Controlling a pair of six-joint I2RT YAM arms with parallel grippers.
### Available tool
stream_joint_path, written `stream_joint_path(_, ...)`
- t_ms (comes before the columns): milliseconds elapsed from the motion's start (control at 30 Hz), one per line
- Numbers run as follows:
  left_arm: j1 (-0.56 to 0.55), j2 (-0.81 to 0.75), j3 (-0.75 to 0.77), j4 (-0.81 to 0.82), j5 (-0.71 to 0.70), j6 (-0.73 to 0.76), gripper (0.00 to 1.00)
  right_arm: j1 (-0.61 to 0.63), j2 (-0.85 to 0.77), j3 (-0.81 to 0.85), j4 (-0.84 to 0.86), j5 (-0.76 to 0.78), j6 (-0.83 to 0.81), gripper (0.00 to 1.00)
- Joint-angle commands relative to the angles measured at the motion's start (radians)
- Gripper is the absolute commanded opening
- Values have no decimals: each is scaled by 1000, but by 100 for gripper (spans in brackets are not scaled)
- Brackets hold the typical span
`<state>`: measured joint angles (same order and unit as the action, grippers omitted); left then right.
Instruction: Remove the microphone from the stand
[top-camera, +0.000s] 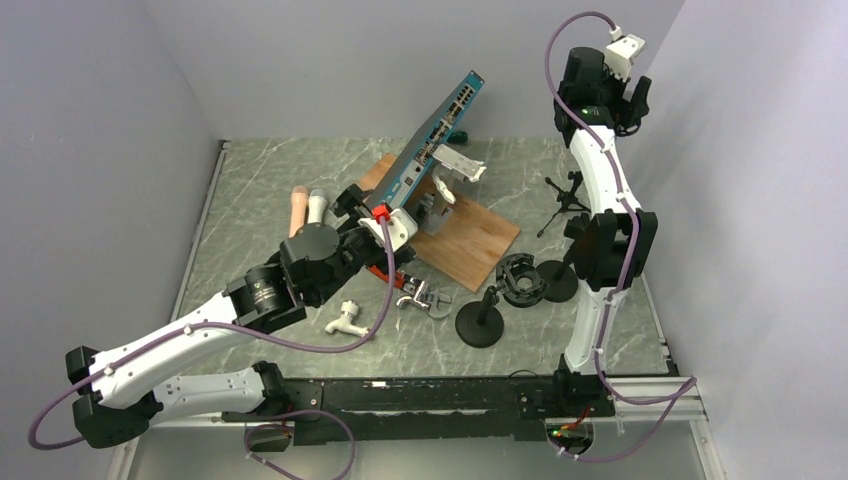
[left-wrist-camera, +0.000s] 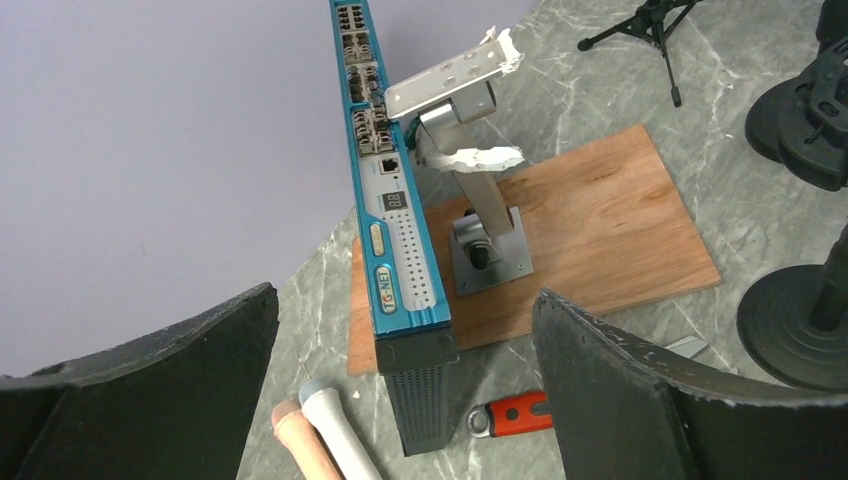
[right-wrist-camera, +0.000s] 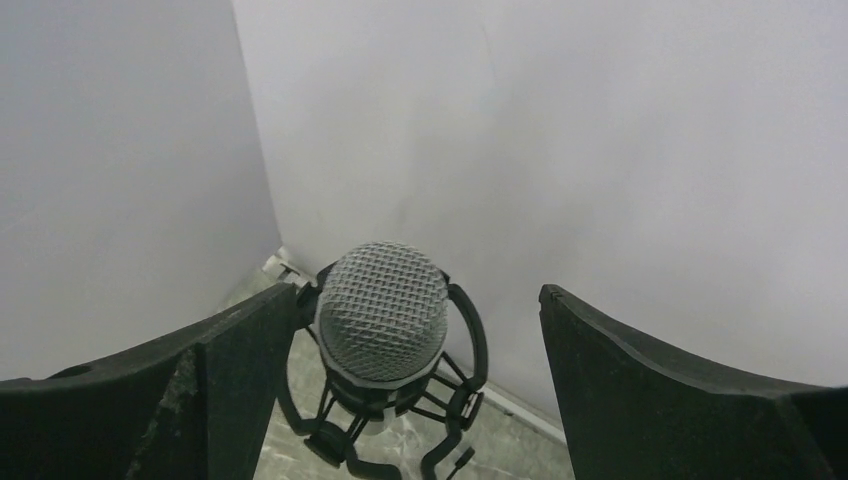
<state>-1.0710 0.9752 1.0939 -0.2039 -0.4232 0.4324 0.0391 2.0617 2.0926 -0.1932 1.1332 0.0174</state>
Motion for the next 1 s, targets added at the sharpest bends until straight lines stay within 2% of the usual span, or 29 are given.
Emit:
stream_joint_path(0,18,8,0,41,-4,3,99,13,20,89,-92,-51,38,87)
stream_joint_path(133,22,4,0,38,-5,2,99,8,41,150,-181,-85,74,70)
stream_joint_path(233,22,-7,0,39,-1,2,99,9,52,184,-243,-97,103,67)
stream_joint_path(300,22,-16,0,39,1,2,99,10,47,176,-242,-98,108,65)
stream_joint_path(500,22,-37,-6,45,-1,5,99,9,68,216,-265,-90,113,42)
stream_joint_path(667,22,-45,-4,42,3,5,99,9,69,220,-255,-85,84,29)
stream_joint_path(900,22,-33,10,23,4,0,99,9,10,172,-212,-157,44,0)
stream_joint_path(967,22,-36,13,19,6,-3,99,8,11,183,-193,-169,7,0)
